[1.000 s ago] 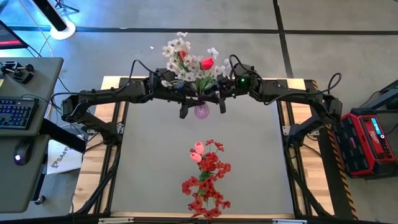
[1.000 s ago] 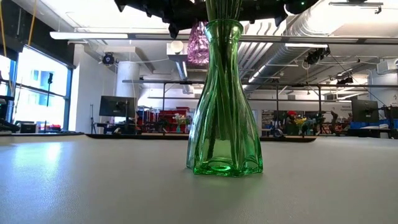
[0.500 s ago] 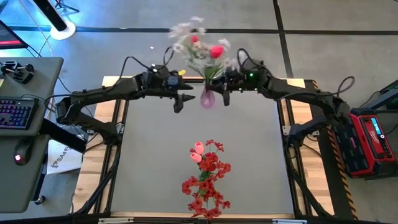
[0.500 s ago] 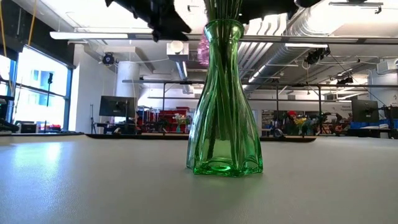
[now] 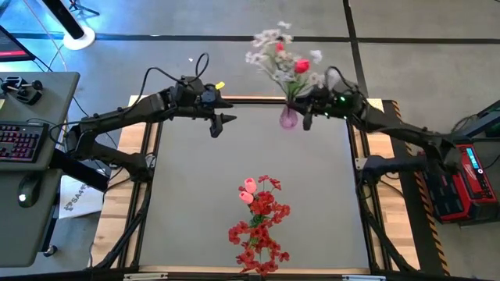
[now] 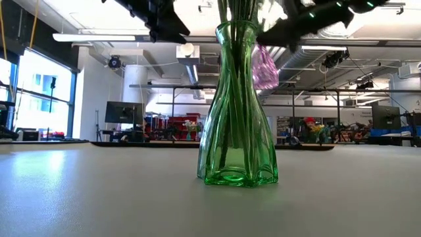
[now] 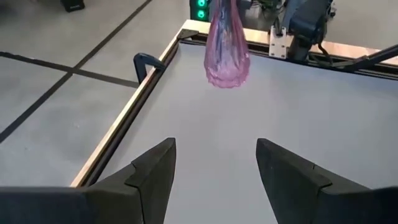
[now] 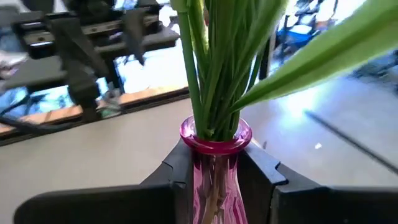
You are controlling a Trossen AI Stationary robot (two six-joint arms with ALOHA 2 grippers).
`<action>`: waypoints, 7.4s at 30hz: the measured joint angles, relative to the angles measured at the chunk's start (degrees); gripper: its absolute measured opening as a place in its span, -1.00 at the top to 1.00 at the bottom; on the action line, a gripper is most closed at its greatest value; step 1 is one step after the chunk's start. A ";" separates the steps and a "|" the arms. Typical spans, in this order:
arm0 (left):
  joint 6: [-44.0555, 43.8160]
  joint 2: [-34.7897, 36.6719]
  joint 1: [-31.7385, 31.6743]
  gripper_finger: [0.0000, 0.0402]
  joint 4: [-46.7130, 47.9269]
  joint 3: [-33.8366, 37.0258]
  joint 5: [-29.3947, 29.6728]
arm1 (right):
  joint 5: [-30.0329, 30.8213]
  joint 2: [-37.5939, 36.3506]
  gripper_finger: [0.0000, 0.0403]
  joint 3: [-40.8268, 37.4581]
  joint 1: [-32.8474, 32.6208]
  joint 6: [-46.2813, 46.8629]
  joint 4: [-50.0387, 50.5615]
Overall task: Sort flowers into vase by color
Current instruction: Adjust the purple vase, then return to Home Position
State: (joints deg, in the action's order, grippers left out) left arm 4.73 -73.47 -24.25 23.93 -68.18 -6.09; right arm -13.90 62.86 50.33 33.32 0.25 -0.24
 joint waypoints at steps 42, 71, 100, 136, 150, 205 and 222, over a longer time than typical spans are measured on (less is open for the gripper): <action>-1.86 -0.11 -1.29 -0.05 1.35 0.07 2.97 | 16.04 -16.36 0.13 -49.24 18.14 -1.78 -35.70; -8.63 -0.11 0.55 -0.05 1.52 0.07 1.09 | 9.69 -22.50 -0.26 -29.46 16.76 8.84 20.37; -14.13 -0.11 5.31 -0.04 -2.53 1.25 2.94 | 3.55 -23.97 -0.25 -29.51 -13.44 33.62 6.73; -18.02 22.21 12.33 1.00 -18.51 20.11 3.52 | 10.30 -45.86 1.00 -3.84 -27.12 8.55 19.12; -14.91 25.91 13.03 1.00 -34.21 39.23 0.90 | 12.88 -54.19 1.00 -27.18 -27.08 5.86 8.41; -20.17 66.07 16.99 1.00 -12.87 59.06 6.43 | 13.46 -60.66 1.00 -49.75 -27.06 10.16 -8.34; -20.25 65.83 26.40 1.00 -26.48 67.47 12.74 | 14.83 -60.64 1.00 -49.75 -27.06 10.03 -2.34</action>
State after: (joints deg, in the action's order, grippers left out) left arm -15.52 -7.64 2.15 -2.56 -0.71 6.66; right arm 0.93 2.22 0.58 6.26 10.28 -2.58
